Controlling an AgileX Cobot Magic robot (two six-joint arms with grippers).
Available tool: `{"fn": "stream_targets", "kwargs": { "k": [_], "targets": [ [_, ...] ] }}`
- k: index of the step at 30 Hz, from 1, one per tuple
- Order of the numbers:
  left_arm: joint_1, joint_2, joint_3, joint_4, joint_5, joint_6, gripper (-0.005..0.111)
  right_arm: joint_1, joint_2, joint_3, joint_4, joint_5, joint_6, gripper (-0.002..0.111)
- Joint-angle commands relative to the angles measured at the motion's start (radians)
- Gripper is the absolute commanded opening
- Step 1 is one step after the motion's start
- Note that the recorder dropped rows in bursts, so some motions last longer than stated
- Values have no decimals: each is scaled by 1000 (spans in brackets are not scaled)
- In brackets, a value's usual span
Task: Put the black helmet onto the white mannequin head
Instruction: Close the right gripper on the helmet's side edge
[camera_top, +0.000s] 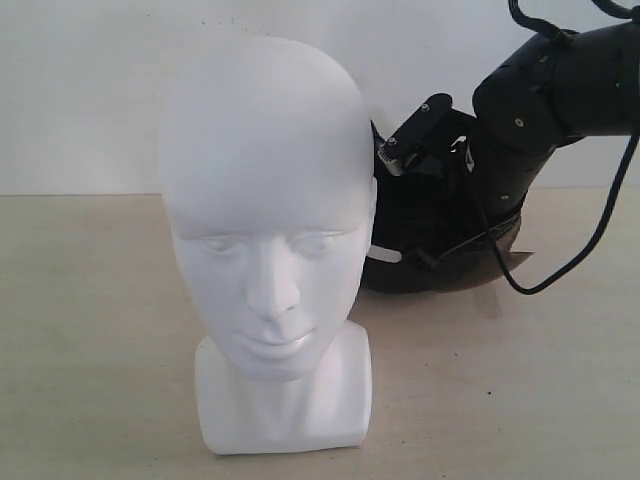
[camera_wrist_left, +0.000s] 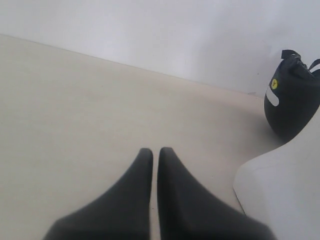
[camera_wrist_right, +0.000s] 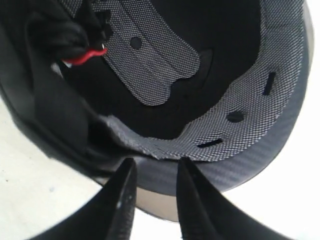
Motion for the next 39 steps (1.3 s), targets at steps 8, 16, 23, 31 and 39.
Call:
{"fn": "stream_targets", "kwargs": {
  "k": [8,16,23,31,39],
  "targets": [
    [-4,-4,3,-9,-2,3,4,0,-97,-3,46,22,-66,29],
    [-4,-4,3,-9,-2,3,4,2,-85,-3,209,91,-87,39],
    [-4,-4,3,-9,-2,3,4,2,-82,-3,265,97,-135,76],
    [-4,-4,3,-9,-2,3,4,2,-37,-3,265,57,-280,54],
    [-4,-4,3,-9,-2,3,4,2,-31,-3,265,46,-337,62]
  ]
}}
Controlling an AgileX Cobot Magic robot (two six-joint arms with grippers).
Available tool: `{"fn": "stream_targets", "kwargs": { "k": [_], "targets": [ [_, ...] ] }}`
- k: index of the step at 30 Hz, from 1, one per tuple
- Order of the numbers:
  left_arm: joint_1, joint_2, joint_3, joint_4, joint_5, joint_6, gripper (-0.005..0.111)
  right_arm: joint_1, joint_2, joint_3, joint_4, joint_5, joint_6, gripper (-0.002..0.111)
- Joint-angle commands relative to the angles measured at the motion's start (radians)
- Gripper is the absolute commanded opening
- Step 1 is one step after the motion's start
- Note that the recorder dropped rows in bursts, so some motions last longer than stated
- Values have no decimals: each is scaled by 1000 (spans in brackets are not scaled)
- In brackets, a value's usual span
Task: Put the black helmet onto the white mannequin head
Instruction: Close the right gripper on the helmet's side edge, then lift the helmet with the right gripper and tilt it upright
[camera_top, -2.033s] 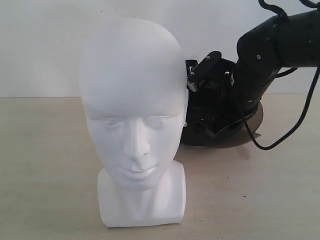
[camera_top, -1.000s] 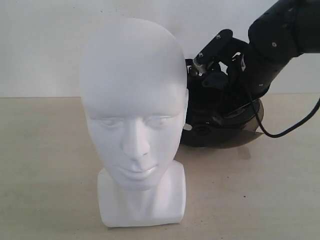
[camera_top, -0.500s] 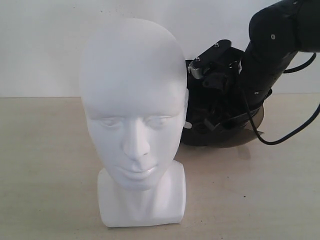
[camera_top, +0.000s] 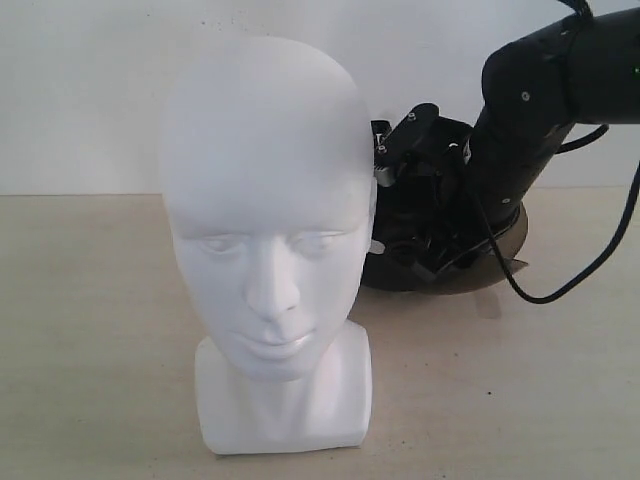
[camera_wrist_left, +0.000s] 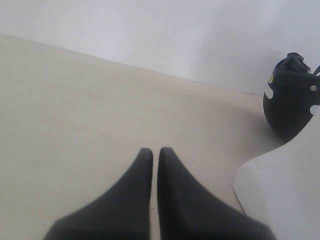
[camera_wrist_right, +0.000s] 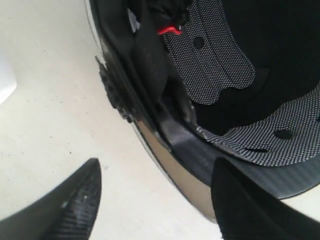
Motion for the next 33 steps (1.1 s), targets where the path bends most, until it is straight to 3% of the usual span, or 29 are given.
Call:
{"fn": "stream_targets", "kwargs": {
  "k": [1,25,28,32,33],
  "targets": [
    [-4,-4,3,-9,-2,3,4,2,0,-3,5,-27,-61,62],
    [-4,-4,3,-9,-2,3,4,2,166,-3,4,-266,-147,59],
    [-4,-4,3,-9,-2,3,4,2,182,-3,2,-266,-147,41],
    [-4,-4,3,-9,-2,3,4,2,182,-3,2,-282,-132,0],
    [-4,-4,3,-9,-2,3,4,0,182,-3,2,-286,-118,0]
  ]
}}
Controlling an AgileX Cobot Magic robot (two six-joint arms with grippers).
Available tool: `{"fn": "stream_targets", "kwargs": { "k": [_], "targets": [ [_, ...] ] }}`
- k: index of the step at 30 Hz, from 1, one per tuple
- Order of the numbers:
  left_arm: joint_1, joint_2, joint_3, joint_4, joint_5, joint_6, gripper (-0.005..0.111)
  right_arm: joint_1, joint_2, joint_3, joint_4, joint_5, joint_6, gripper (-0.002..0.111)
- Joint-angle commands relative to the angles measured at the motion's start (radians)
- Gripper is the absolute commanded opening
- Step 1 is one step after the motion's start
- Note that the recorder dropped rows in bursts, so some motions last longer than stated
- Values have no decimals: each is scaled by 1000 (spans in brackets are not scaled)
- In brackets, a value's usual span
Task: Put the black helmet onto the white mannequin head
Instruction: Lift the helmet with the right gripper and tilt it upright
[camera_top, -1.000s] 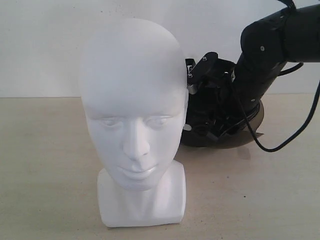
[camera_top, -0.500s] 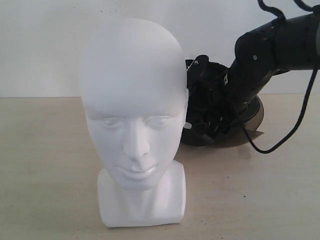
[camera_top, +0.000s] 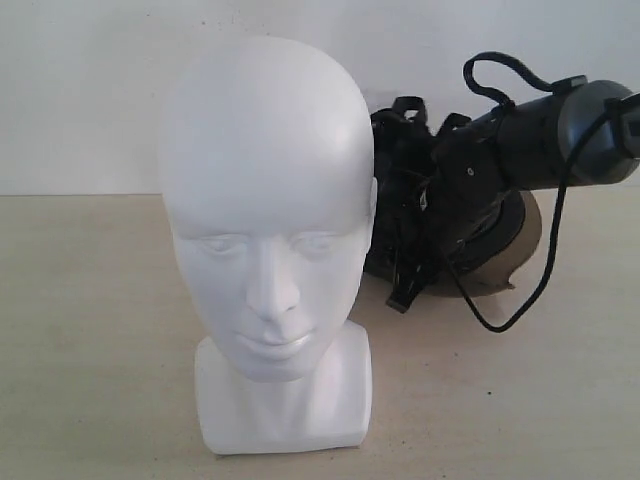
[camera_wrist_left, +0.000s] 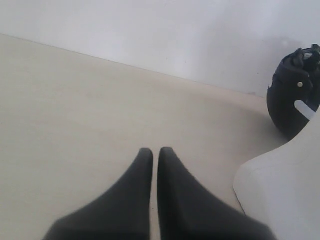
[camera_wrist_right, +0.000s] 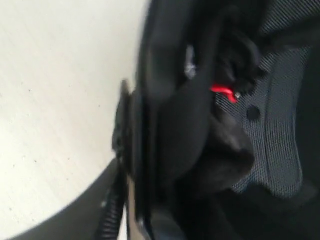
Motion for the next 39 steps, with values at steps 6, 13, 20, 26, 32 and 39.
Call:
{"fn": "stream_targets", "kwargs": {
  "k": [6,13,20,26,32,39],
  "targets": [
    [-4,-4,3,-9,-2,3,4,-9,-7,-3,-6,-9,175,0],
    [-4,-4,3,-9,-2,3,4,-9,-68,-3,-126,96,477,0],
    [-4,-4,3,-9,-2,3,4,-7,-144,-3,-120,293,639,0],
    [-4,-4,3,-9,-2,3,4,-6,-181,-1,-52,483,661,0],
    [-4,-4,3,-9,-2,3,4,33,-227,115,27,472,663,0],
    [-4,-4,3,-9,-2,3,4,134,-236,297,25,320,672,0]
  ]
}}
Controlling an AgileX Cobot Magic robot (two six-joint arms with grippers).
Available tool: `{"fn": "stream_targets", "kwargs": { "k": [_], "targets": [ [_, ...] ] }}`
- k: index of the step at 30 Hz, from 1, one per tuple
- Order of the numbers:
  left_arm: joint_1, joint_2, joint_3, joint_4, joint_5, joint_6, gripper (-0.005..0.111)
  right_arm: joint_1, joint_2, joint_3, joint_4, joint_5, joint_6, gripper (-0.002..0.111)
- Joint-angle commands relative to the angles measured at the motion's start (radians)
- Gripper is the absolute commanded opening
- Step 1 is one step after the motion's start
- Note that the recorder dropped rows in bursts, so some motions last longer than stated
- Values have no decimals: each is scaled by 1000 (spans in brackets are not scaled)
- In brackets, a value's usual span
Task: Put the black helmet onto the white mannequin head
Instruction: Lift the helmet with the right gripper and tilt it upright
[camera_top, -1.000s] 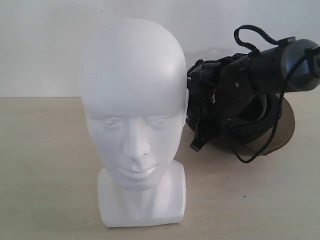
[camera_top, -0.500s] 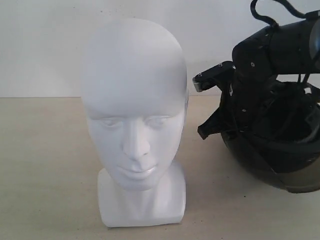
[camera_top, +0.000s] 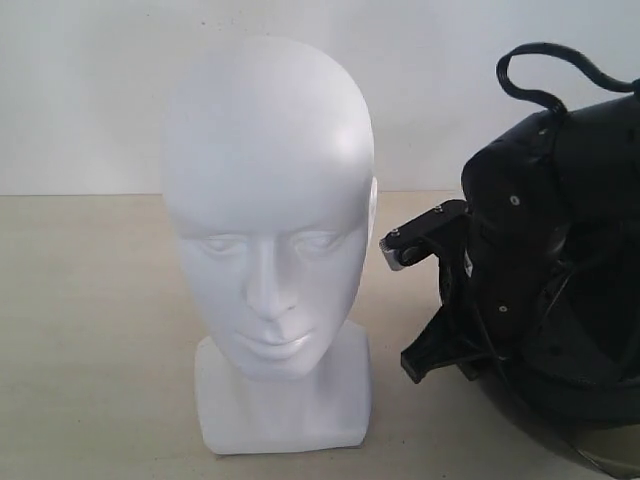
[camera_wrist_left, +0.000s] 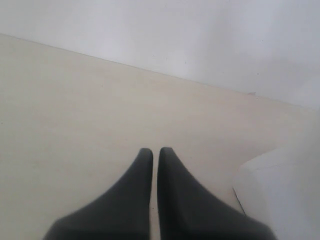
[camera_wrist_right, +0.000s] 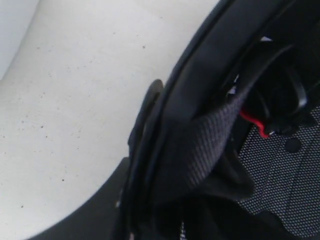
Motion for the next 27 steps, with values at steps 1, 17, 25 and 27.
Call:
{"fn": "stream_targets", "kwargs": {
  "k": [1,17,25,27],
  "targets": [
    [-4,-4,3,-9,-2,3,4,17,-1,42,41,-42,-1,0],
    [-4,-4,3,-9,-2,3,4,17,-1,42,43,-44,-1,37],
    [-4,-4,3,-9,-2,3,4,17,-1,42,43,-62,27,57],
    [-4,-4,3,-9,-2,3,4,17,-1,42,43,-64,27,57]
  ]
}}
